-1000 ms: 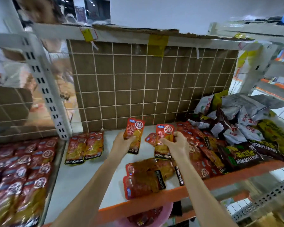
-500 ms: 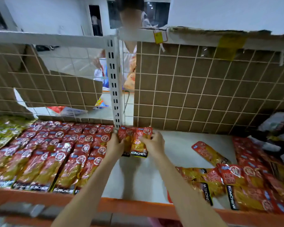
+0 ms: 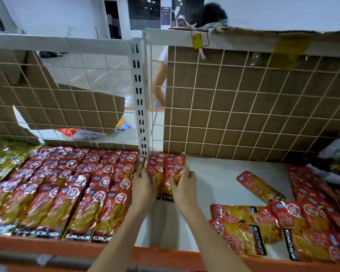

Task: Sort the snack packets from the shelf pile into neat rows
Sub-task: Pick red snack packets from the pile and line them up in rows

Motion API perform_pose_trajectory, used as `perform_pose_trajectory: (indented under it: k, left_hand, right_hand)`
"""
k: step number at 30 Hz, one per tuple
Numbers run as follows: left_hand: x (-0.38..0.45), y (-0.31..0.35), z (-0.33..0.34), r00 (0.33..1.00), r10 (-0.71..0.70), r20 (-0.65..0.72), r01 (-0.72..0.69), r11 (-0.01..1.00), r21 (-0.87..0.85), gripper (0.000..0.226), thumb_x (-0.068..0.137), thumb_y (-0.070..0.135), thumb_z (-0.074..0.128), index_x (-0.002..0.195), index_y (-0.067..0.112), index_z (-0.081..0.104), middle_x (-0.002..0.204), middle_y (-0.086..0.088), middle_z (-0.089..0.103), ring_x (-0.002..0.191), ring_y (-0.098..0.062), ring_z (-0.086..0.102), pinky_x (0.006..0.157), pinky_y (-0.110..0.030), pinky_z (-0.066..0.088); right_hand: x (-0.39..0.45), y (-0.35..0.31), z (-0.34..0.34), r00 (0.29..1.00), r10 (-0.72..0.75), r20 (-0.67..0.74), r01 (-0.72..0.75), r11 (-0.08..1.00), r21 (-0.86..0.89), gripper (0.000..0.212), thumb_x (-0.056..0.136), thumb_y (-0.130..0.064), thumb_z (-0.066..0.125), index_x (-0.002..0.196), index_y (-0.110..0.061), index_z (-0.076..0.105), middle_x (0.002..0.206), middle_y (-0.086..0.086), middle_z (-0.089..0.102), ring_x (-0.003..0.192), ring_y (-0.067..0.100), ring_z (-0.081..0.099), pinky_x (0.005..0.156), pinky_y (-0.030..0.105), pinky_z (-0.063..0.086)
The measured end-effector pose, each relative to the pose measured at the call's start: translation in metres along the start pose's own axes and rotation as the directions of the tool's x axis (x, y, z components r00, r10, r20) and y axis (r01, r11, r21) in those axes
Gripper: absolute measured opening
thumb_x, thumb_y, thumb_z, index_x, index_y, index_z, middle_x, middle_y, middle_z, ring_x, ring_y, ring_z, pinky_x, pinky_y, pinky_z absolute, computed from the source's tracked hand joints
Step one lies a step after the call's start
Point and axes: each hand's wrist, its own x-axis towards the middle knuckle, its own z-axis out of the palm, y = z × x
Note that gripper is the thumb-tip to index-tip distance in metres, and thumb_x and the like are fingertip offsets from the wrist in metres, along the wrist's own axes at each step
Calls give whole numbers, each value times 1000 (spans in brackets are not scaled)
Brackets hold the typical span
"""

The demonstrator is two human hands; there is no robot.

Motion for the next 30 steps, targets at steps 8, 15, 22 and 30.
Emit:
perform_pose_trajectory:
  k: [8,15,22,30]
  left_hand:
    - [1,-6,2,994,112,-6,-110,983,147,51,98,30,42,145,20,28,139,-13,31,129,-31,29,107,-40,26]
    - [2,-14,6,963,249,102,-266,938,220,53,96,36,47,146,28,30,154,-7,18,143,-29,13,114,-43,18]
    - [1,-18,5,954,277,112,-297,919,259,54,97,35,45,147,25,28,154,-6,18,143,-27,13,115,-40,19]
    - [-2,-17,8,960,264,89,-278,933,230,54,95,32,49,145,21,32,152,-11,21,141,-32,15,113,-44,21]
  right_hand:
    - [4,6,4,996,-85,11,86,986,-144,48,94,-37,52,137,-20,36,138,9,35,125,24,34,105,35,36]
    - [4,6,3,992,-122,11,123,985,-120,42,94,-31,54,134,-20,42,132,8,36,121,23,34,100,31,40]
    - [0,12,2,992,-126,24,128,984,-127,41,95,-35,52,133,-22,43,136,8,34,125,21,31,102,31,39]
    - [0,15,5,988,-154,16,155,975,-158,43,96,-37,49,136,-22,42,136,9,34,126,22,31,103,34,41]
